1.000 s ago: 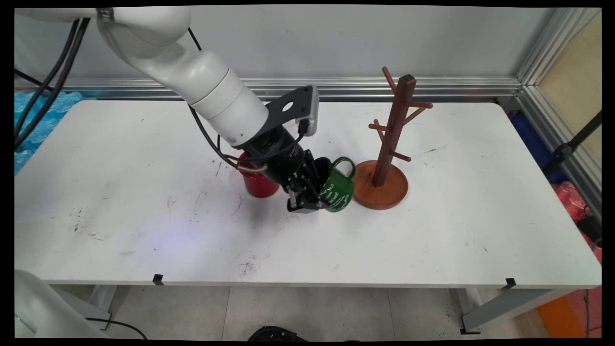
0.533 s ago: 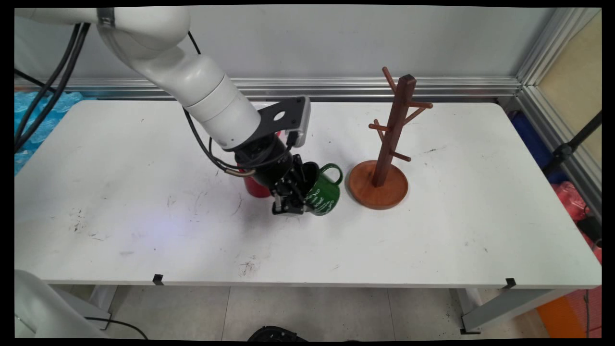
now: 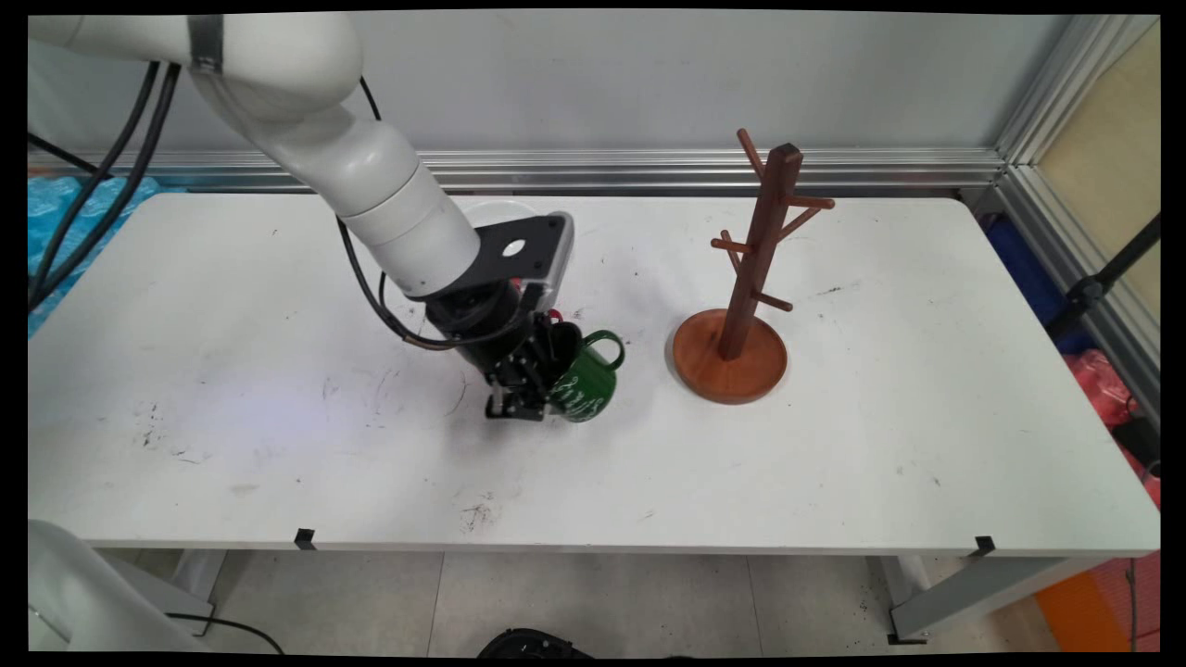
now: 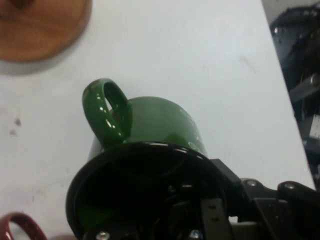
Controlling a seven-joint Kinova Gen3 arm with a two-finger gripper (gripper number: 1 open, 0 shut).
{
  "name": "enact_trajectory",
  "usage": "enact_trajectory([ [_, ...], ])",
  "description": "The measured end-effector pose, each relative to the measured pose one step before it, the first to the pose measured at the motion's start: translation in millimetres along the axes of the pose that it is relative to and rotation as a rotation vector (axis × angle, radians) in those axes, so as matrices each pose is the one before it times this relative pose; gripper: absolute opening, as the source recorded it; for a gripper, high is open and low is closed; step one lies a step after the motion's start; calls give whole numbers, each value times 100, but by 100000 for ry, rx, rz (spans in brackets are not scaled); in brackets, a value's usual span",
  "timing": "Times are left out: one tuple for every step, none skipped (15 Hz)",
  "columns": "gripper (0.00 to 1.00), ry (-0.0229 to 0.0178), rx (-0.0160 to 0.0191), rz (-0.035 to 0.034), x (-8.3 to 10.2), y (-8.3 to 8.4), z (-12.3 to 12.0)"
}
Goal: Place the picked object on the table
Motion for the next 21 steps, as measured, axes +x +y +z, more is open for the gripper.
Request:
enact_trajectory([
  [0,-1396,-62,617,-302,-7,78],
  [0,-1426,-83,372,-287,4,75],
  [0,-1053,-116,134,-202,18,50],
  [0,-1002,-149,78,-195,29,48],
  [0,-1163,-239,50,-212,41,63],
  [0,-1202,-322,-44,-210,56,76],
  [0,-1086,-379,-155,-188,74,75],
  [0,-859,-382,-197,-148,79,67],
  [0,-900,-418,-202,-148,91,73],
  [0,-714,-390,-202,-119,90,57],
  [0,-745,-398,-213,-111,106,68],
  [0,-655,-428,-228,-98,106,72],
  [0,-482,-386,-180,-68,91,59],
  [0,-486,-424,-190,-63,107,70],
  [0,-448,-413,-159,-55,99,74],
  [0,-275,-271,-110,-36,61,56],
  [0,-281,-234,-103,-33,55,58],
  [0,-296,-253,-101,-36,61,64],
  [0,-303,-286,-119,-38,60,81],
  [0,-235,-244,-105,-24,48,72],
  [100,-200,-314,-173,-22,62,83],
])
